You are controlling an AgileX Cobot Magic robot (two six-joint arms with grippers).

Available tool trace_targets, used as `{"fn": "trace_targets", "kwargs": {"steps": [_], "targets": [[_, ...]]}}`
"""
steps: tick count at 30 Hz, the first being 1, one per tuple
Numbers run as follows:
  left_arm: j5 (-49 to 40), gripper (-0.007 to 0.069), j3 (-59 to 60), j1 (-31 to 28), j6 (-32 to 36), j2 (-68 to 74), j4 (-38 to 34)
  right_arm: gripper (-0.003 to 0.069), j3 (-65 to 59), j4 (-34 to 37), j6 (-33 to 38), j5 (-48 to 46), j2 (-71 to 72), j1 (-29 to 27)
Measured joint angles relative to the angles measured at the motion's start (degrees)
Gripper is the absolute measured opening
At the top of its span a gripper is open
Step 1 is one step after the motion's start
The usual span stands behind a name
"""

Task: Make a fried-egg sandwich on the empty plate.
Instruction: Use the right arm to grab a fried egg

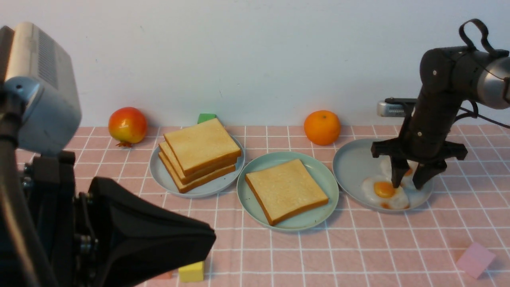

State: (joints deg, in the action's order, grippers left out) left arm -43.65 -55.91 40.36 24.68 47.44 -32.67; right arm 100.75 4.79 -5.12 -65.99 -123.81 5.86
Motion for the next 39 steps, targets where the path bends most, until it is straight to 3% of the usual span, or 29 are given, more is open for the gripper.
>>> {"fn": "trace_targets", "kwargs": {"steps": [6, 15, 31, 39], "targets": [[-0.1, 0.0012, 0.0, 0.0, 0.0, 0.0, 0.0, 0.0455, 0.0, 2.8, -0.4, 2.0, -0.6, -0.4], [-0.4, 0.0012, 0.0, 0.0, 0.0, 0.0, 0.0, 0.0623, 0.0, 4.9, -0.9, 2.3, -3.5, -0.4], [-0.5, 0.0013, 0.0, 0.0, 0.0, 0.0, -0.2, 0.0619, 0.0, 3.6, -1.0, 1.5, -4.2, -0.3], [0.0, 0.0013, 0.0, 0.0, 0.0, 0.0, -0.4, 0.0546, 0.5, 4.0, 0.3, 1.1, -4.6, -0.3]]}}
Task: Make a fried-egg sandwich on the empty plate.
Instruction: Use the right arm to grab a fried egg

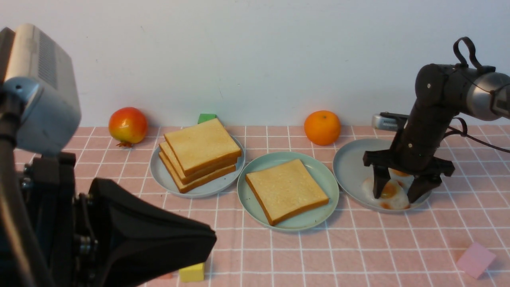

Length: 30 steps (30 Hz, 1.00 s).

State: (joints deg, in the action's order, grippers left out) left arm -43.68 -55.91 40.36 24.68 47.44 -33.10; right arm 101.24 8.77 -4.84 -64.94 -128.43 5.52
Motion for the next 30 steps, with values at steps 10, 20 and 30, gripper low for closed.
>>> {"fn": "trace_targets", "kwargs": {"steps": [10, 20, 30], "targets": [[0.1, 0.0013, 0.0, 0.0, 0.9, 0.0, 0.0, 0.0514, 0.0, 0.1, 2.5, 0.1, 0.0, 0.0], [0.1, 0.0013, 0.0, 0.0, 1.7, 0.0, -0.2, 0.0503, -0.4, 0.1, 3.4, 1.2, 1.0, -0.1], [0.4, 0.0013, 0.0, 0.0, 2.1, 0.0, -0.2, 0.0003, -0.5, 0.0, 3.9, 3.0, 3.8, -0.1]]}}
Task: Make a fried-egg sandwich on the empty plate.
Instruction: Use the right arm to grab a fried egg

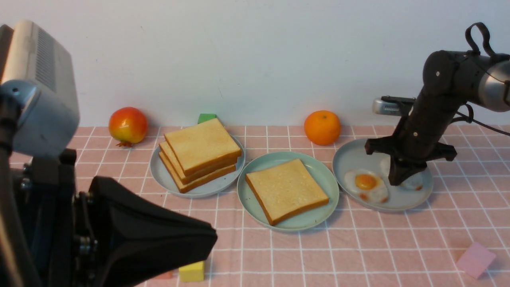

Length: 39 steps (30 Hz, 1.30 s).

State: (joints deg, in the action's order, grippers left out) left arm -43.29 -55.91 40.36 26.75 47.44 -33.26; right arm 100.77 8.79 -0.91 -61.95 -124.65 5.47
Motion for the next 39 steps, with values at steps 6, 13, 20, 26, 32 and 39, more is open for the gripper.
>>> {"fn": "trace_targets", "kwargs": {"steps": [6, 13, 20, 26, 32, 39], "targets": [[0.1, 0.0013, 0.0, 0.0, 0.5, 0.0, 0.0, 0.0001, 0.0, 0.0, 0.0, -0.1, 0.0, 0.0], [0.4, 0.0013, 0.0, 0.0, 0.7, 0.0, 0.0, 0.0115, 0.0, -0.1, -2.9, -1.1, 0.0, 1.4], [1.0, 0.0013, 0.0, 0.0, 0.7, 0.0, 0.0, 0.0514, 0.0, -1.9, -3.3, 5.3, -0.1, 4.8], [1.2, 0.0013, 0.0, 0.0, 0.7, 0.0, -0.4, 0.0673, 0.0, -2.5, -3.5, 8.5, -1.2, 5.1], [1.4, 0.0013, 0.0, 0.0, 0.7, 0.0, -0.9, 0.0653, 0.0, -2.7, -3.5, 9.9, -3.2, 5.2], [1.4, 0.0013, 0.0, 0.0, 0.7, 0.0, -1.0, 0.0621, 0.0, -4.1, -3.5, 10.2, -3.3, 6.4]]}}
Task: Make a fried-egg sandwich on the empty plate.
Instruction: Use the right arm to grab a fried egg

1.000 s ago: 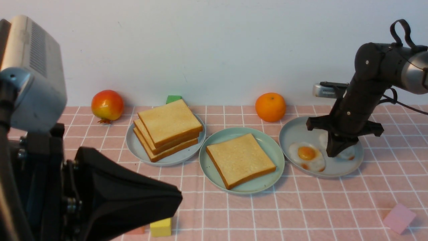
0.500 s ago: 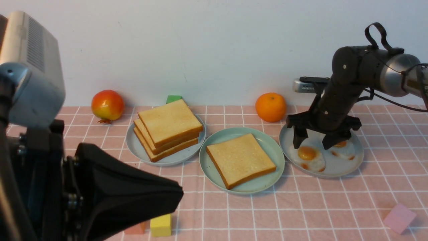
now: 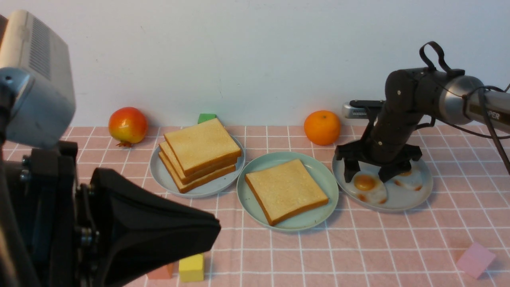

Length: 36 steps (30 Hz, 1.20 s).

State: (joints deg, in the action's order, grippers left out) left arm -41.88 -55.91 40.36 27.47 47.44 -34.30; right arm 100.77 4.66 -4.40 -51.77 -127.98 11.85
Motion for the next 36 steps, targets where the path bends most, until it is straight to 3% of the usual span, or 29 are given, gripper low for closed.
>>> {"fn": "trace_targets", "kwargs": {"steps": [14, 28, 36], "targets": [[0.2, 0.0013, 0.0, 0.0, 0.0, 0.0, -0.1, 0.0606, 0.0, -3.9, -5.6, -2.0, 1.1, 0.5], [0.8, 0.0013, 0.0, 0.0, 0.2, 0.0, -0.1, 0.0581, 0.0, 1.4, -3.6, -0.9, 1.6, 0.5], [0.4, 0.0013, 0.0, 0.0, 0.4, 0.0, -0.1, 0.0631, 0.0, 0.9, -6.3, -1.4, 1.6, 0.5]]}}
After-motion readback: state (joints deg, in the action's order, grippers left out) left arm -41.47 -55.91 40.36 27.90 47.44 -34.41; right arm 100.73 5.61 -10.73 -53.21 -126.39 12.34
